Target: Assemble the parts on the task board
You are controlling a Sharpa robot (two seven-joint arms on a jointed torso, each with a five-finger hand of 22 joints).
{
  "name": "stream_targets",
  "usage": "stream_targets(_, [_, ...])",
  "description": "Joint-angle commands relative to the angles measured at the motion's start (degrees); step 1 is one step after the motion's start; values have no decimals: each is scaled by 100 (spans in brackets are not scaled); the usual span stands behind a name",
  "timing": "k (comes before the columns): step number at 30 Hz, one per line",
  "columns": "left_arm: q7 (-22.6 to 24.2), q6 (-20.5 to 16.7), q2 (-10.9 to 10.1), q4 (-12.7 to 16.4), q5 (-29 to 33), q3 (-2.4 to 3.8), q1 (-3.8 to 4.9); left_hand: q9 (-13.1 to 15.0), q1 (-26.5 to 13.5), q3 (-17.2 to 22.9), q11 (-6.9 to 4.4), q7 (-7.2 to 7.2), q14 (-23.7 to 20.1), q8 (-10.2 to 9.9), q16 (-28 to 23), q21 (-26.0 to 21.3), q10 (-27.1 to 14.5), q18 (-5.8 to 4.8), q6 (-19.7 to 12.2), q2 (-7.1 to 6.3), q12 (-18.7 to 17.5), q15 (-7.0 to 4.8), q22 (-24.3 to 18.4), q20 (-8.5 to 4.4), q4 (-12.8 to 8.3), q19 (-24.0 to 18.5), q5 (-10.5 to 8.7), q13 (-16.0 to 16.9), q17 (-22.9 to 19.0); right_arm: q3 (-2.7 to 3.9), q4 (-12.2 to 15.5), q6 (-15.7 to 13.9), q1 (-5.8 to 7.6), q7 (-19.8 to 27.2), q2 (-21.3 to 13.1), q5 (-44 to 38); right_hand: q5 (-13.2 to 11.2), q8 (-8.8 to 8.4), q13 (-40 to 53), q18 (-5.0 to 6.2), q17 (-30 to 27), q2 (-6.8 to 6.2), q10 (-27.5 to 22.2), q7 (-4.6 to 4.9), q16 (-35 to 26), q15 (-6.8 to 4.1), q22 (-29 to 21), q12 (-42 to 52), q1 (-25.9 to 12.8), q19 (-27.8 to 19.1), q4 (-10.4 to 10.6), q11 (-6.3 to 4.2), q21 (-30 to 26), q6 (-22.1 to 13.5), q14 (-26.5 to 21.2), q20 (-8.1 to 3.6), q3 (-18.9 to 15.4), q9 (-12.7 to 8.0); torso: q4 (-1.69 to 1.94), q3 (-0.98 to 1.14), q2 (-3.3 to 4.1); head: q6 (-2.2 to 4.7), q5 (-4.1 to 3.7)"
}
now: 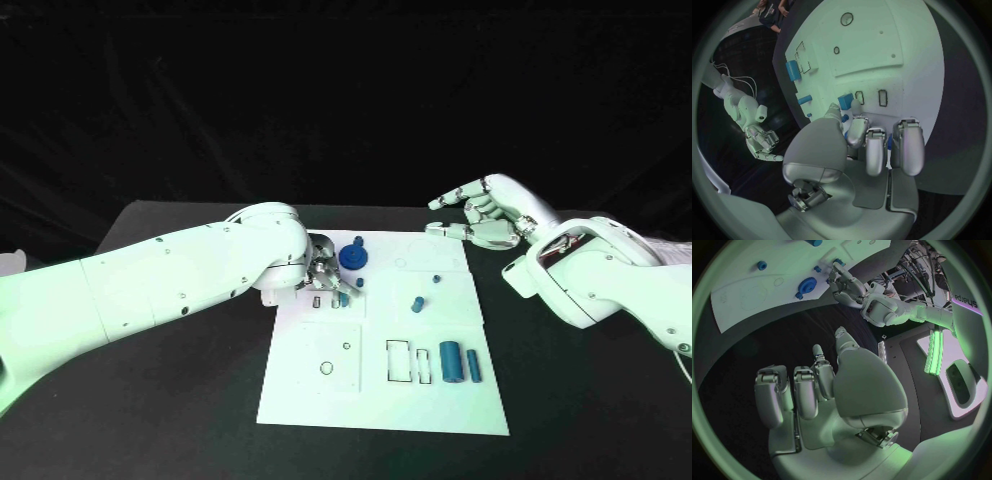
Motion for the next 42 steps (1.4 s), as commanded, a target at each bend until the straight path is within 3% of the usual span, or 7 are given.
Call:
stream_targets(1, [-2, 113, 17, -3, 28, -1, 2, 16, 101, 66, -9, -1, 605, 10, 18, 25, 24, -96, -40, 6, 14, -32, 289, -21, -6, 59, 26, -1, 1506, 0, -5, 78, -4, 22, 11, -44, 25, 18, 726, -30, 1508, 74, 1, 11, 35, 13, 1300, -22, 1, 490, 8, 0, -27, 49, 607, 35, -32, 7, 3, 2, -1, -5, -10])
stream_targets(9, [1, 129, 19, 1, 65, -1, 0, 63, 409, 414, -34, -28, 605, -31, 18, 25, 21, -96, -69, 17, 6, -51, 297, -37, -96, 56, 34, 3, 1506, 0, -14, 87, -5, 25, 23, -40, 25, 18, 726, -30, 1508, 74, 1, 11, 35, 13, 1300, -22, 1, 490, 8, 0, -27, 49, 607, 35, -32, 7, 0, 1, -3, -21, -5])
stream_targets(16, [12, 65, -14, 35, 204, 0, -3, 62, 1112, 1397, -64, -48, 605, -176, 18, 16, -21, -93, -172, -25, -57, -88, 292, -83, -452, 45, 146, -21, 1506, 0, -22, 90, -7, 35, 29, -22, 25, 18, 726, -30, 1508, 74, 1, 11, 35, 13, 1300, -22, 1, 490, 8, 0, -27, 49, 607, 35, -32, 7, 0, 2, 0, -26, 1])
stream_targets(18, [21, 28, -33, 61, 257, 1, -5, 85, 1146, 1869, -32, -6, 605, -201, 18, 10, -27, -92, -188, -195, -89, -60, 286, -70, -504, 38, 235, -43, 1506, 0, -24, 91, -8, 38, 32, -18, 25, 18, 726, -30, 1508, 74, 1, 11, 35, 13, 1300, -22, 1, 490, 8, 0, -27, 49, 607, 35, -32, 7, -2, 2, 0, -27, 2])
stream_targets(21, [40, -44, -66, 112, 300, 6, -10, 198, 860, 2923, -23, 43, 605, -179, 18, 7, 0, -93, -180, -669, -116, -28, 294, -21, -518, 35, 242, -65, 1506, -1, -29, 90, -9, 43, 35, -10, 25, 18, 726, -30, 1508, 74, 1, 11, 35, 13, 1300, -22, 1, 490, 8, 0, -27, 49, 607, 35, -32, 7, 2, 2, -1, -34, 5])
stream_targets(26, [83, -217, -136, 222, 334, 20, -19, 346, 525, 3729, -2, 35, 605, -115, 18, 7, 27, -93, -183, -986, -123, -13, 310, -13, -659, 39, 213, -76, 1506, -1, -46, 86, -13, 54, 47, 8, 25, 18, 726, -30, 1508, 74, 1, 11, 35, 13, 1300, -22, 1, 490, 8, 0, -27, 49, 607, 35, -32, 7, 4, 3, -1, -39, 1])
stream_targets(42, [513, -1371, -585, 832, 29, 36, -126, 461, 367, 4195, -6, 26, 605, -71, 18, 83, 97, -125, -153, -1225, -71, -15, 470, -16, -909, 118, 199, -31, 1506, -2, -72, 67, -24, 94, 48, 63, 45, 22, 717, -27, 1501, 93, -5, 7, 31, 10, 1291, -35, -22, 485, 29, -3, -32, 64, 605, 32, -59, 8, 17, 9, -11, -47, 22])
